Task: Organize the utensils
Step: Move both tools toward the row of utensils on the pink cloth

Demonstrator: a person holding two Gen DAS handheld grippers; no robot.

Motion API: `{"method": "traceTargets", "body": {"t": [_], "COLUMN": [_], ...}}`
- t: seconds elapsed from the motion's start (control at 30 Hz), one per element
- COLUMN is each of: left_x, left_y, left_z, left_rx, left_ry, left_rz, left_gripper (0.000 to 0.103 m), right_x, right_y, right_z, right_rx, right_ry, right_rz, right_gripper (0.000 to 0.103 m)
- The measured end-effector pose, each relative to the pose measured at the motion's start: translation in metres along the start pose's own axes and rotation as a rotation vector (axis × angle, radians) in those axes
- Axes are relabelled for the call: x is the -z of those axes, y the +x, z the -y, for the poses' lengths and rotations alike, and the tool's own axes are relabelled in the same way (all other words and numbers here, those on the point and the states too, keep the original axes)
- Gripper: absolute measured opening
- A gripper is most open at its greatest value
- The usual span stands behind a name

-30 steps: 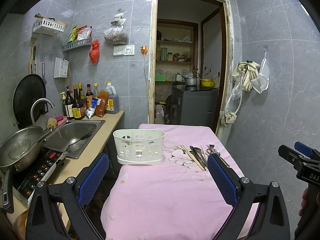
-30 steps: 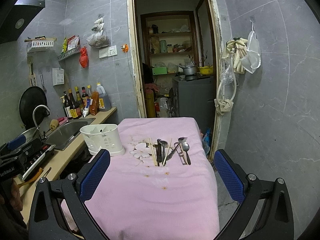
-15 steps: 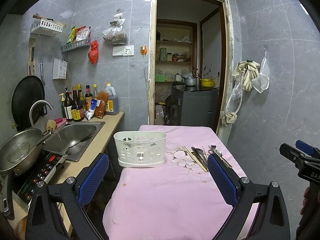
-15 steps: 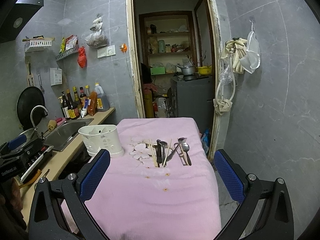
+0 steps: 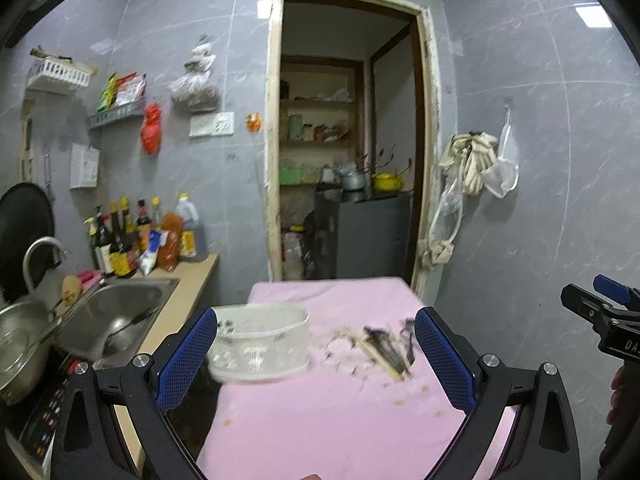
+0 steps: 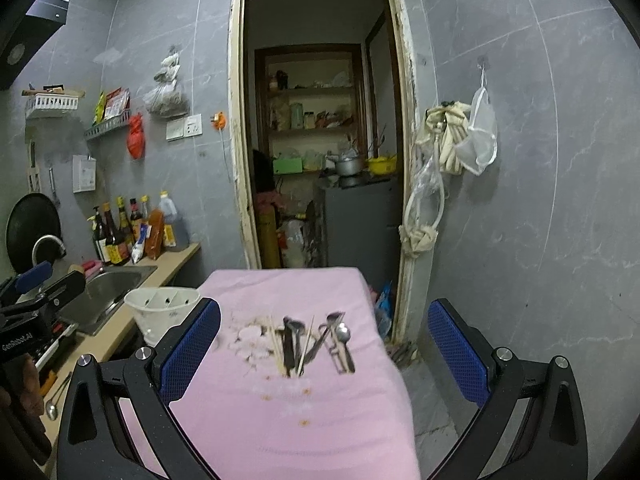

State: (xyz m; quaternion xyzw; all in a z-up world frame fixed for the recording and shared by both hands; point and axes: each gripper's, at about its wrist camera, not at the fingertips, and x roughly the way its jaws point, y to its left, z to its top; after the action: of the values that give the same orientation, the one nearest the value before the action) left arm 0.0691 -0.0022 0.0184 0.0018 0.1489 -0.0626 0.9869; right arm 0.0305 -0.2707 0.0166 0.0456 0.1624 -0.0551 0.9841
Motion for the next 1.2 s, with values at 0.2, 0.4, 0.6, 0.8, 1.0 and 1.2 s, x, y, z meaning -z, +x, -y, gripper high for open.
{"method": "traceTargets", "body": {"t": [0.2,0.4,0.6,0.8,1.0,1.2], "left_x": [-0.009,-0.012,-0.01,0.011,0.044,0.078], "left_y": [0.032,0.072,0.133,0.207,0.275,0.323], "left_z": [0.018,0.037,0.062,0.082,0.094,0.094], "left_rx": [0.026,-0.003,-0.022,-0.041,-0.049,-0.069], "left_ry": [0.007,0.012,0.038,0.046,0.035,0.012], "left_rz": [0.028,0.03,-0.032,-0.153,-0.288,-0.37], "left_gripper": [0.1,0.1,0.1,0.1,0.1,0.1], "right_x": [-0.016,-0.031,-0.026,0.0,0.042,0.081], "right_y": [0.025,0.081,0.161,0.251,0.322,0.37], "right_z": [0.012,0.03,0.051,0.074,0.082,0.074], "right_rx": [0.0,-0.035,-0.089,-0.152,-0.224,-0.253], "right_ry": [-0.008,0.001,-0.008,0.006,0.017,0.041], "right_rz": [0.031,0.056,-0.004,-0.16,-0.313,-0.404], "right_gripper": [0.102,0.102,0.102,0.102,0.102,0.102]}}
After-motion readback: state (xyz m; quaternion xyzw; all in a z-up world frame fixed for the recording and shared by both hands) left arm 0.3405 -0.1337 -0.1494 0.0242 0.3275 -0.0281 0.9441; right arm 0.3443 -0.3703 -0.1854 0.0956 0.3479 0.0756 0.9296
